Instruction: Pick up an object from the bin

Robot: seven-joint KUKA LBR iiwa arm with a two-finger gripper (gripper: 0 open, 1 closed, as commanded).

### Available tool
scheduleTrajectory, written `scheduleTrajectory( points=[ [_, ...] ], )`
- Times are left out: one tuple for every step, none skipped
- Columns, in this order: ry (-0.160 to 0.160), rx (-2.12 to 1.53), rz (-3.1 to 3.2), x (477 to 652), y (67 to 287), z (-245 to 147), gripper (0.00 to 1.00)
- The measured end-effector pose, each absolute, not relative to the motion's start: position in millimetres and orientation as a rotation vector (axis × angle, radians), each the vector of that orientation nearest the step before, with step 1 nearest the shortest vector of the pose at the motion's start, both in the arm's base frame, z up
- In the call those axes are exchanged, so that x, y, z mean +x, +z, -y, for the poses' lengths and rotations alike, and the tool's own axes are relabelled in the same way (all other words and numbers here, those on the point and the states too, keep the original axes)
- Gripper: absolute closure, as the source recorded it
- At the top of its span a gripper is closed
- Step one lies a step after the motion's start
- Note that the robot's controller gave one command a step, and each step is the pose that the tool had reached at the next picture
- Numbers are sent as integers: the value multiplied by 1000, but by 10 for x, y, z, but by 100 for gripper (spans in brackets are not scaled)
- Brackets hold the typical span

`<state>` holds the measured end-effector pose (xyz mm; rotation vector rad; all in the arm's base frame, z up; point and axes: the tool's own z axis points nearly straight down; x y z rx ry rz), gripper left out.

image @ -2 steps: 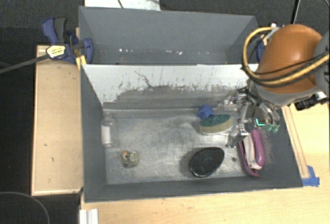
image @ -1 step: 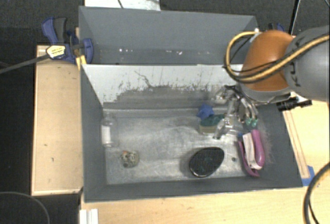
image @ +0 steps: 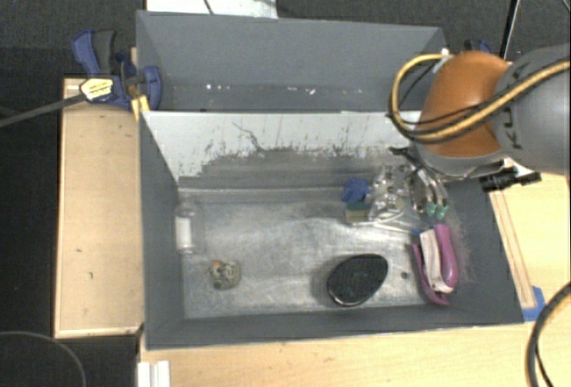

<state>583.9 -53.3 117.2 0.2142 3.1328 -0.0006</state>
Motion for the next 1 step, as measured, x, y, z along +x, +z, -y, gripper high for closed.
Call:
scheduleTrajectory(
  points=[
    [-1, -345, -3113, 5612, 2653, 219, 100]
  ],
)
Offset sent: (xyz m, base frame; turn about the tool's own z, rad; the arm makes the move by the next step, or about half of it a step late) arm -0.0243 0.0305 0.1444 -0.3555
